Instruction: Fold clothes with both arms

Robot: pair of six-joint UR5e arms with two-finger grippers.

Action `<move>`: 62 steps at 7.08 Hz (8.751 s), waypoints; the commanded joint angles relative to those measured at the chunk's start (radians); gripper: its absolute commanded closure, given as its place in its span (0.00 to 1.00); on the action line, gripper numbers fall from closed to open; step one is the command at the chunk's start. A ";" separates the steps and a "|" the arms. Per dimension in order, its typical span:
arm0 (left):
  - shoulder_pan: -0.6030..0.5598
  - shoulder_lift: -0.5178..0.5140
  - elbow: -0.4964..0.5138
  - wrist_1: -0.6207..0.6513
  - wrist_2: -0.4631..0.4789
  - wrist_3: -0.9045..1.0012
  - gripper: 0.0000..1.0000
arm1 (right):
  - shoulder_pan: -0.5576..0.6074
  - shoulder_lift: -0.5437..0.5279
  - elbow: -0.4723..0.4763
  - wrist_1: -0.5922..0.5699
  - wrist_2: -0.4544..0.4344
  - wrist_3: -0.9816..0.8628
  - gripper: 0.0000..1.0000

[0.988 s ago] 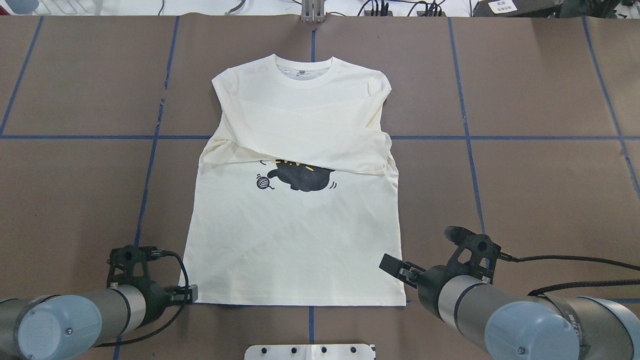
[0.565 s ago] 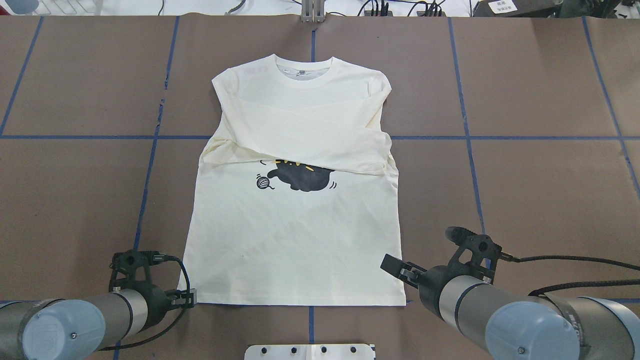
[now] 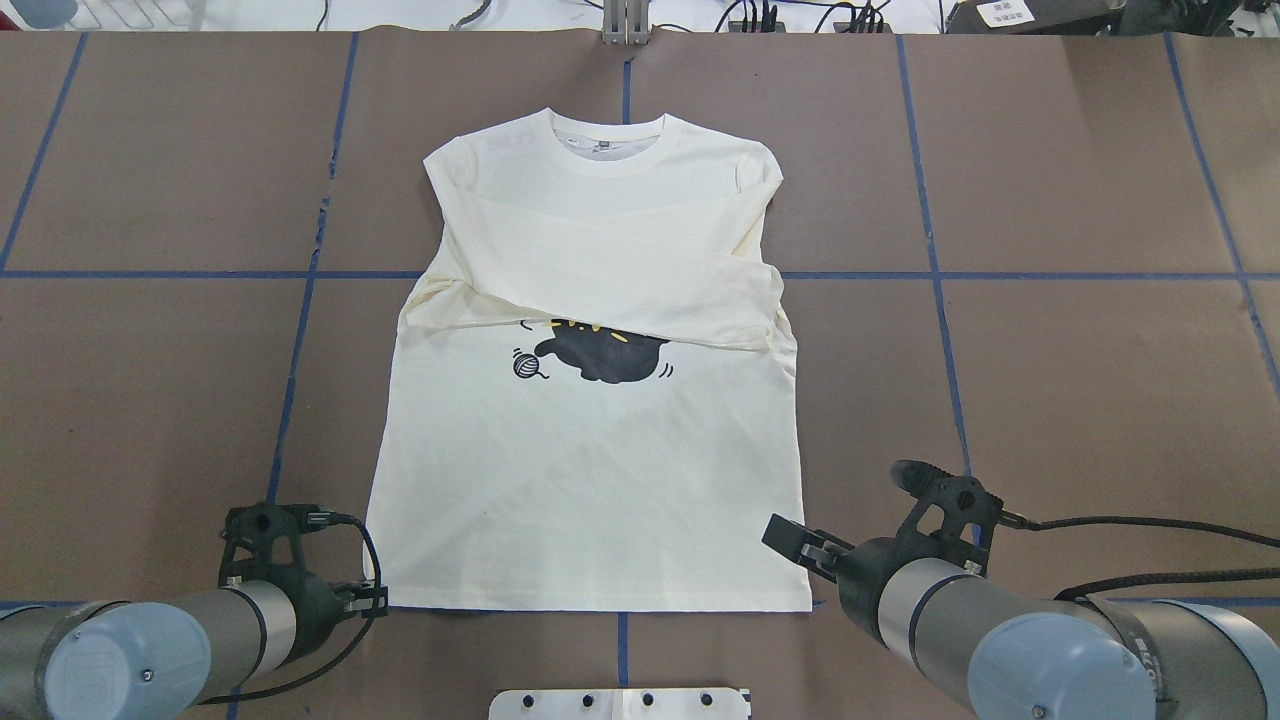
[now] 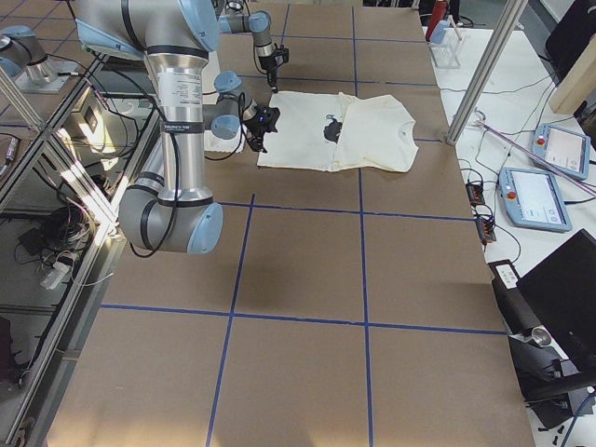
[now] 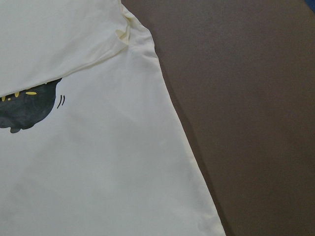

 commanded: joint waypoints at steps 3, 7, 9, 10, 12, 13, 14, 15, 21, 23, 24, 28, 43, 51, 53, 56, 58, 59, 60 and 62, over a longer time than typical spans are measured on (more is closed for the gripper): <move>-0.001 -0.001 -0.033 0.000 0.004 0.003 1.00 | -0.142 -0.026 -0.084 0.001 -0.181 0.092 0.16; -0.002 0.004 -0.088 0.002 -0.002 0.008 1.00 | -0.156 -0.009 -0.137 0.001 -0.209 0.092 0.26; -0.002 0.006 -0.086 0.002 -0.004 0.008 1.00 | -0.161 -0.002 -0.138 0.001 -0.208 0.091 0.39; -0.002 0.006 -0.084 0.002 -0.004 0.009 1.00 | -0.161 0.013 -0.155 0.000 -0.206 0.088 0.39; -0.002 0.006 -0.084 0.002 -0.004 0.008 1.00 | -0.161 0.029 -0.167 -0.006 -0.208 0.081 0.40; -0.002 0.006 -0.082 0.002 -0.004 0.009 1.00 | -0.159 0.030 -0.173 -0.008 -0.208 0.078 0.43; -0.002 0.006 -0.081 0.002 -0.004 0.008 1.00 | -0.152 0.030 -0.175 -0.009 -0.206 0.077 0.49; -0.002 0.006 -0.079 0.002 -0.004 0.008 1.00 | -0.146 0.032 -0.175 -0.009 -0.205 0.068 0.50; -0.002 0.006 -0.078 0.002 -0.004 0.008 1.00 | -0.149 0.035 -0.190 -0.011 -0.203 0.065 0.71; -0.002 0.006 -0.078 0.002 -0.004 0.008 1.00 | -0.147 0.064 -0.192 -0.011 -0.200 0.065 1.00; -0.002 0.006 -0.078 0.002 -0.004 0.008 1.00 | -0.147 0.064 -0.201 -0.012 -0.201 0.065 1.00; -0.013 -0.010 -0.284 0.171 -0.135 0.011 1.00 | -0.135 -0.021 0.109 -0.231 -0.125 0.037 1.00; -0.627 -0.531 0.412 0.193 -0.289 0.644 1.00 | 0.565 0.628 -0.740 -0.084 0.292 -0.394 1.00; -0.628 -0.454 0.422 0.002 -0.328 0.784 0.00 | 0.615 0.627 -0.795 -0.025 0.368 -0.515 0.00; -0.610 -0.275 0.219 -0.001 -0.373 0.767 0.00 | 0.623 0.558 -0.709 -0.025 0.394 -0.543 0.00; -0.477 -0.096 0.144 -0.156 -0.319 0.585 0.13 | 0.623 0.540 -0.684 -0.023 0.392 -0.535 0.00; -0.319 -0.144 0.187 -0.161 -0.207 0.424 0.18 | 0.623 0.525 -0.662 -0.023 0.391 -0.532 0.00; -0.312 -0.172 0.235 -0.166 -0.205 0.424 0.18 | 0.623 0.511 -0.646 -0.023 0.391 -0.532 0.00; -0.311 -0.183 0.252 -0.166 -0.205 0.424 0.19 | 0.621 0.509 -0.641 -0.025 0.391 -0.532 0.00; -0.311 -0.183 0.249 -0.167 -0.206 0.416 0.58 | 0.621 0.509 -0.641 -0.025 0.391 -0.531 0.00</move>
